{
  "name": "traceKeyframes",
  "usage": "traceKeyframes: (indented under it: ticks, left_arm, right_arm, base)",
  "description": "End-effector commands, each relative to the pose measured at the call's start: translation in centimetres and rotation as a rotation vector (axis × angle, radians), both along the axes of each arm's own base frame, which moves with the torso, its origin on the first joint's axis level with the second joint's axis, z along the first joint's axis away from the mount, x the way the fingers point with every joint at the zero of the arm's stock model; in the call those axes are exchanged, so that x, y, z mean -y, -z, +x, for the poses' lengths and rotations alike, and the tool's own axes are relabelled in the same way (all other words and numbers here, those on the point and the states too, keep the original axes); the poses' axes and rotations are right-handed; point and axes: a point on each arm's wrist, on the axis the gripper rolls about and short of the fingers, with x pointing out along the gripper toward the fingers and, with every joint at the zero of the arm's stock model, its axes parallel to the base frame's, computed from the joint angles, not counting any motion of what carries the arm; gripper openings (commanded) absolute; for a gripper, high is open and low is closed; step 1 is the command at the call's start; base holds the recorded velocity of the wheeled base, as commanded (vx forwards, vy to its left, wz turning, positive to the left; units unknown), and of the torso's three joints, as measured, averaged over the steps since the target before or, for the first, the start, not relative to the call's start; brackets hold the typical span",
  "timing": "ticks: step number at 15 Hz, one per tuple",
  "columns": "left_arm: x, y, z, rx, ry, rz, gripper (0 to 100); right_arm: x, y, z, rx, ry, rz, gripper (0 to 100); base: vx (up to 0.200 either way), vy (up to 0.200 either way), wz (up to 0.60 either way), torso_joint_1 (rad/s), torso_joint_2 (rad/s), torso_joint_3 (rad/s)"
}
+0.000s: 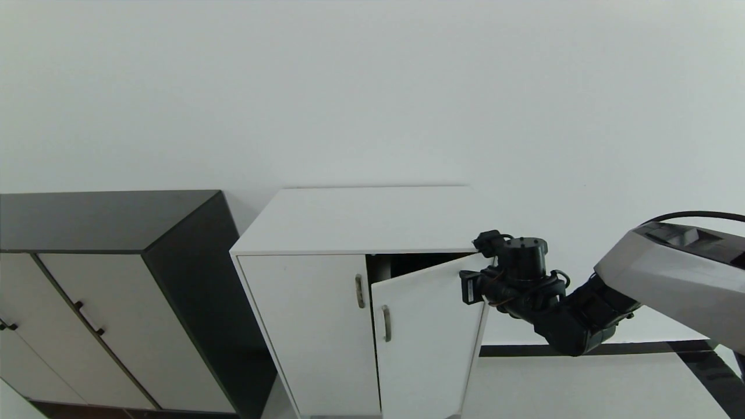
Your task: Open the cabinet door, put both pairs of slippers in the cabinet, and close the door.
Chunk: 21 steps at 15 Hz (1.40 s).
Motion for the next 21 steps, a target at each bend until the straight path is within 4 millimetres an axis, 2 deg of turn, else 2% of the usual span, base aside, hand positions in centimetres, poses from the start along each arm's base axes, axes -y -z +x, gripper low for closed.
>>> traceKeyframes:
  ticks: [1,21]
  left_arm:
    - [0.00,0.00,0.01,-0.001,-0.001,-0.001,0]
    - [0.00,0.00,0.01,-0.001,-0.001,0.001,0]
  right_arm:
    - [-0.27,0.54,0.97,-0.002,0.034,0.025,0]
    - [-0.17,0.32,1.53,0.007,0.051,0.050,0]
  base:
    - [0.000,0.000,0.00,0.000,0.00,0.000]
    - [0.000,0.000,0.00,0.000,0.00,0.000]
